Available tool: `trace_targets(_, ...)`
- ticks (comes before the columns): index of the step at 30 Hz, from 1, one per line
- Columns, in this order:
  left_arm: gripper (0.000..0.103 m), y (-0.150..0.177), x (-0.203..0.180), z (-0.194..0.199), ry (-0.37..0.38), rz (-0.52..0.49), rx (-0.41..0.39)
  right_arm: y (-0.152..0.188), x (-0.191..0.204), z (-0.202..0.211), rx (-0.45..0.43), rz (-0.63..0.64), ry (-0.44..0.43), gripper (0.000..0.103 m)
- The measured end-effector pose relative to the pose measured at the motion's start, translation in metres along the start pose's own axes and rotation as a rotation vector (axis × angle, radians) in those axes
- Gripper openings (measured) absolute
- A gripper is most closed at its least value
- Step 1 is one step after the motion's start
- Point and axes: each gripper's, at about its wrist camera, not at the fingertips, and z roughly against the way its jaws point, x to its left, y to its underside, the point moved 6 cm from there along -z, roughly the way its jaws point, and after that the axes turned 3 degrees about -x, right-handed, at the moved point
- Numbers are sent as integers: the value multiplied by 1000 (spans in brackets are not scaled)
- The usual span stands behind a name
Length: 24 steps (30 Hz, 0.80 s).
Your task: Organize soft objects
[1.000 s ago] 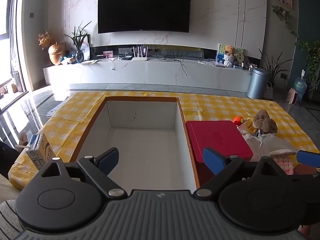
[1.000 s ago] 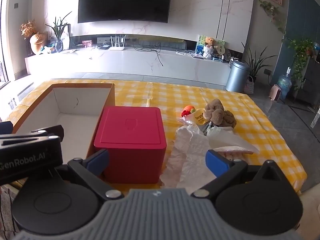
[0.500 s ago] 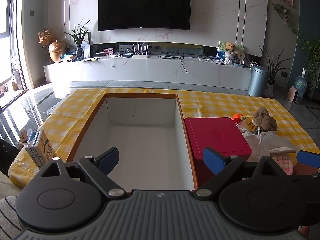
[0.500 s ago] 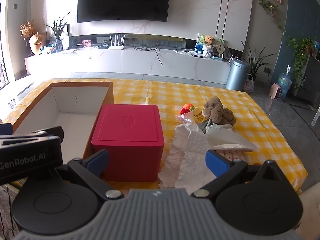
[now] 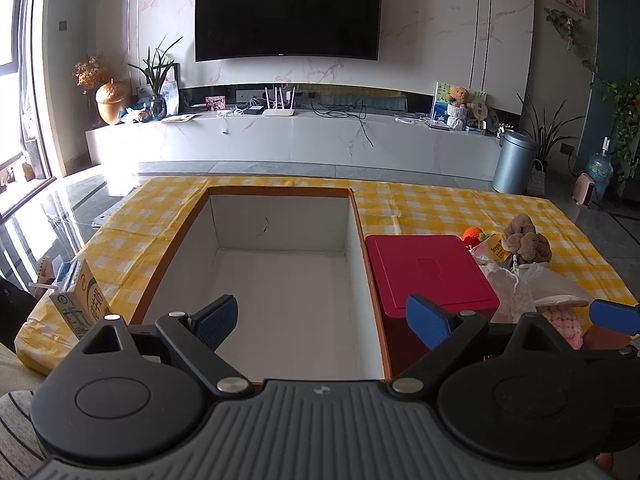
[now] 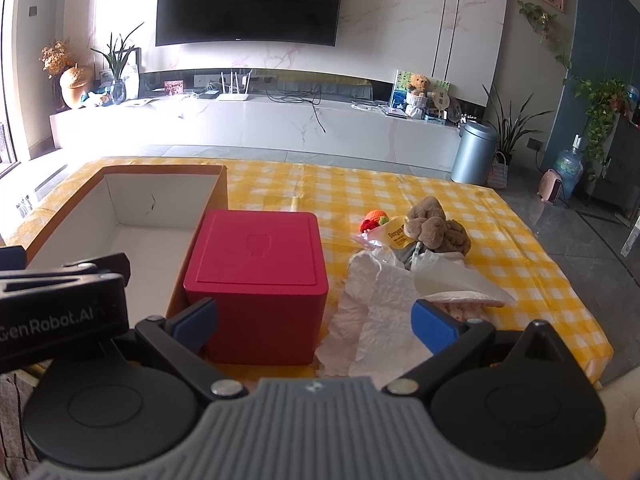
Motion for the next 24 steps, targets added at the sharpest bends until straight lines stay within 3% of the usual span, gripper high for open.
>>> trace_targets(24,103,0,-1,-1,2,2,9,0,2,-1,7,3,-7,100)
